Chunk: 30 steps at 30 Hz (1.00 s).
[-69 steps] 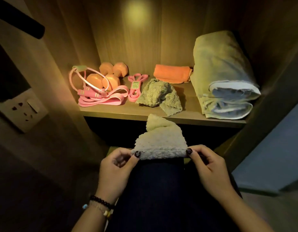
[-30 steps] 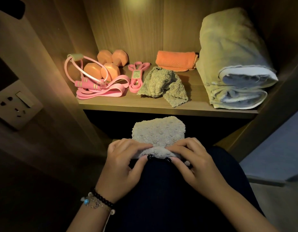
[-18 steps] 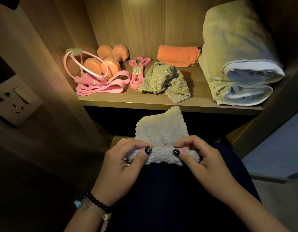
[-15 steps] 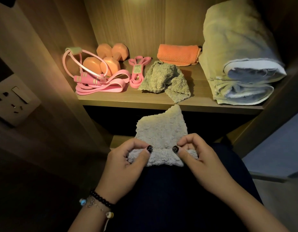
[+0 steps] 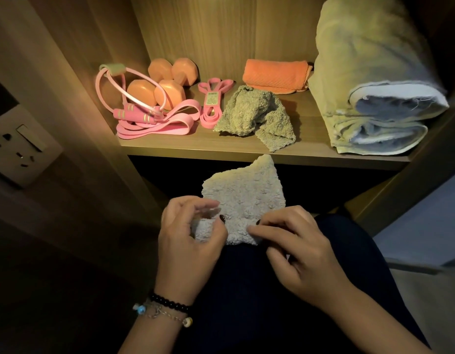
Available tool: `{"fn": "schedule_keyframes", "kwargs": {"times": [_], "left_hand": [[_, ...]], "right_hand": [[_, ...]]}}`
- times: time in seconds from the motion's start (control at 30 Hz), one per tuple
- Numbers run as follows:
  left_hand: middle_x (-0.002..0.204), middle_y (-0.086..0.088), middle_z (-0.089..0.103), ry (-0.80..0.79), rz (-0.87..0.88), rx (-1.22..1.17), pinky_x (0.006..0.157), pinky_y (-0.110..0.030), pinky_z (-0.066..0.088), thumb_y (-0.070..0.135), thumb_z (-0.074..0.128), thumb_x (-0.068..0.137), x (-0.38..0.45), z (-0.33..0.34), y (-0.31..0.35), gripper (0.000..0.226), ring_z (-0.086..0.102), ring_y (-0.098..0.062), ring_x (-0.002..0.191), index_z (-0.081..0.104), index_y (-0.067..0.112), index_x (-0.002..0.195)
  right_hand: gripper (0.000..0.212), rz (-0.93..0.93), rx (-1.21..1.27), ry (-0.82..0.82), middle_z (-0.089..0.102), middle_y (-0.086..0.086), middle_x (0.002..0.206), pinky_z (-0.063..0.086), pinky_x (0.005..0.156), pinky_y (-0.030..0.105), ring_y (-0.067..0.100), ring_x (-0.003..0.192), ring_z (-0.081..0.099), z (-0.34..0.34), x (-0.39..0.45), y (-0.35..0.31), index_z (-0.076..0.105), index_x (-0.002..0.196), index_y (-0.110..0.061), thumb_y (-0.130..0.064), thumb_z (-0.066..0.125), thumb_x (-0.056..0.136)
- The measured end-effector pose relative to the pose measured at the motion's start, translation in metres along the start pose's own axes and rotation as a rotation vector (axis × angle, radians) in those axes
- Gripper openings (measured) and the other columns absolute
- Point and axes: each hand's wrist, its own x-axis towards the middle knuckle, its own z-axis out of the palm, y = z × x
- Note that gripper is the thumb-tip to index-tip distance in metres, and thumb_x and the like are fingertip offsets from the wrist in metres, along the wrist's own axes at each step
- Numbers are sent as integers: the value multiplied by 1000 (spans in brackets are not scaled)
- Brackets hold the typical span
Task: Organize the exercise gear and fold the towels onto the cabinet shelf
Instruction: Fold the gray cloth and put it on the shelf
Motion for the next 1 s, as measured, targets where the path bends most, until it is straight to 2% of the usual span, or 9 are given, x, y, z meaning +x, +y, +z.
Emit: {"fn": "schedule_keyframes", "kwargs": {"times": [0.1, 0.2, 0.3, 0.47, 0.6, 0.67, 0.8, 0.9, 1.0], "left_hand": [[89, 9, 57, -17, 218, 146, 81, -27, 45, 5, 58, 77, 2, -2, 1, 19, 55, -12, 90, 68, 21, 80], [87, 11, 58, -140, 316, 157, 76, -36, 47, 10, 48, 82, 0, -6, -2, 22, 55, -11, 88, 68, 19, 85], [95, 13, 58, -242, 274, 79, 79, -36, 48, 18, 48, 85, -3, -13, -3, 22, 56, -11, 95, 66, 20, 97], [105, 16, 57, -324, 255, 113, 86, -31, 47, 33, 54, 88, -4, -16, -4, 25, 54, -7, 104, 62, 24, 110], [101, 21, 61, -310, 156, 12, 80, -12, 45, 41, 50, 89, -4, -20, -1, 25, 59, 1, 98, 63, 27, 105], [97, 20, 62, -318, 163, 4, 76, -10, 44, 41, 49, 91, -5, -19, 2, 23, 60, 2, 94, 63, 26, 102], [85, 19, 61, -300, 199, -9, 67, -9, 43, 36, 49, 94, -6, -10, 9, 20, 60, 2, 79, 63, 22, 94], [74, 17, 59, -279, 168, 39, 53, -19, 44, 34, 46, 95, -4, -4, 9, 18, 57, -3, 61, 59, 23, 93], [79, 14, 61, -264, 73, 78, 59, -26, 48, 23, 47, 98, 2, 3, 4, 11, 59, -4, 69, 57, 22, 96]], "right_hand": [[25, 17, 16, -39, 63, 2, 102, 43, 83, 36, 19, 97, 58, -2, 0, -2, 72, 106, -9, -8, 59, 85], [27, 43, -20, -92, 61, -1, 108, 44, 87, 34, 16, 102, 56, -3, -1, 2, 69, 113, -12, -17, 67, 86], [32, 98, -31, -164, 55, -6, 113, 44, 91, 30, 11, 106, 51, -4, 2, 5, 63, 120, -15, -23, 59, 89], [26, 116, -73, -231, 53, -10, 108, 38, 90, 24, 4, 102, 45, -7, 10, 4, 59, 116, -19, -28, 45, 95], [24, 159, 11, -241, 54, -16, 102, 39, 86, 25, 3, 96, 47, -11, 9, 3, 59, 112, -24, -30, 43, 96], [22, 184, 71, -213, 54, -19, 97, 39, 81, 25, 4, 93, 49, -13, 5, 2, 61, 107, -24, -32, 43, 96], [19, 266, 158, -146, 53, -24, 84, 34, 78, 21, 2, 84, 50, -16, -2, -1, 63, 90, -26, -34, 46, 94], [16, 292, 125, -101, 56, -23, 83, 36, 77, 24, 2, 83, 53, -14, -2, -3, 64, 85, -27, -33, 51, 91], [16, 259, 6, -31, 58, -20, 90, 41, 78, 27, 5, 86, 53, -12, 1, -5, 66, 93, -23, -34, 55, 90]]}}
